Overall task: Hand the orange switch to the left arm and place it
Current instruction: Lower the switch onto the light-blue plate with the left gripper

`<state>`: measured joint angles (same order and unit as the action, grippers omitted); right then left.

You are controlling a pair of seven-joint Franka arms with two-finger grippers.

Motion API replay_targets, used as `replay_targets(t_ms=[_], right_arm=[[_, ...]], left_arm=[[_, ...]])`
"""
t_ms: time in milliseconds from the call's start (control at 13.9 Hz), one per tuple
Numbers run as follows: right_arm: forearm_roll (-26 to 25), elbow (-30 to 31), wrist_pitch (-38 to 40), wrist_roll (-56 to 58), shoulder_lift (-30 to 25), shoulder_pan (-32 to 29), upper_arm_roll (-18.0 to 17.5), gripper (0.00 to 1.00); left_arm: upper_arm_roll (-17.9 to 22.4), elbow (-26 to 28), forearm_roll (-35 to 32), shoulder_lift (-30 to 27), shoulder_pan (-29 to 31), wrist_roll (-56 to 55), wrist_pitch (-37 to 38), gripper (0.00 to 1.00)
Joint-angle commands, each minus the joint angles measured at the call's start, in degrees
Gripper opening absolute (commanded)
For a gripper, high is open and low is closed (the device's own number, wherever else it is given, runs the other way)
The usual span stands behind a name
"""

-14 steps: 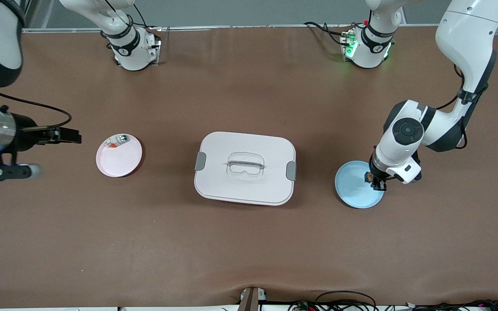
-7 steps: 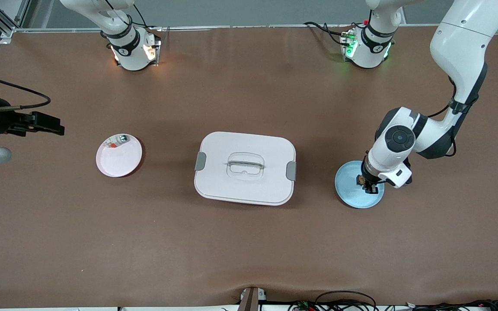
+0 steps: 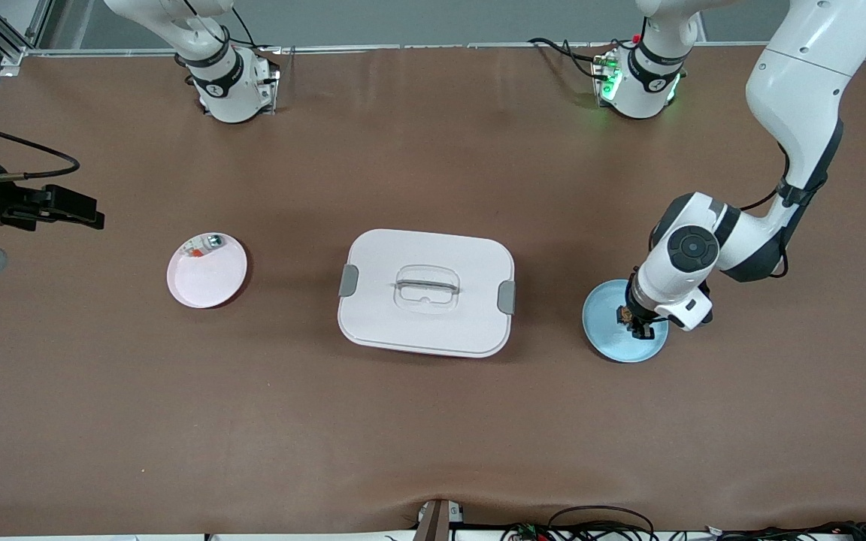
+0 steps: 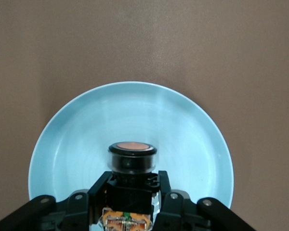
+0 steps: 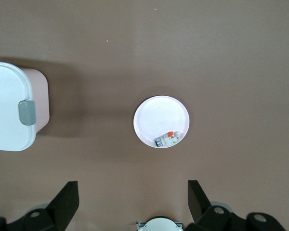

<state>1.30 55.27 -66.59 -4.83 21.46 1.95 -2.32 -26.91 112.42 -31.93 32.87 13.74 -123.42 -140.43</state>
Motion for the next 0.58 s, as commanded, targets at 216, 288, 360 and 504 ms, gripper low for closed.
replay_targets(t_ms=[216,288,360,504], right_arm=[[-3.1,0.6,1.7,0.4,-0.8,-1.4,2.2,1.0],[-2.9,0.8,3.1,0.8,-0.7,-1.7,2.2,1.0],[-2.7,0.8,4.4,0.7,-0.7,-2.6,2.1,1.0],[-2.1,1.7,4.6,0.7,-0.9,-3.1,2.1,1.0]], left_arm=[[-0.3,-3.4,-4.1,4.9,-0.1,-0.9,-0.5,0.0],[-0.3,-3.4,-4.4,5.0,-0.1,-0.8,-0.5,0.0],[-0.3,-3.4,-4.5,5.0,-0.1,-0.7,-0.5,0.0],[-0.3,-3.4,-4.5,5.0,-0.1,-0.7,-0.5,0.06]])
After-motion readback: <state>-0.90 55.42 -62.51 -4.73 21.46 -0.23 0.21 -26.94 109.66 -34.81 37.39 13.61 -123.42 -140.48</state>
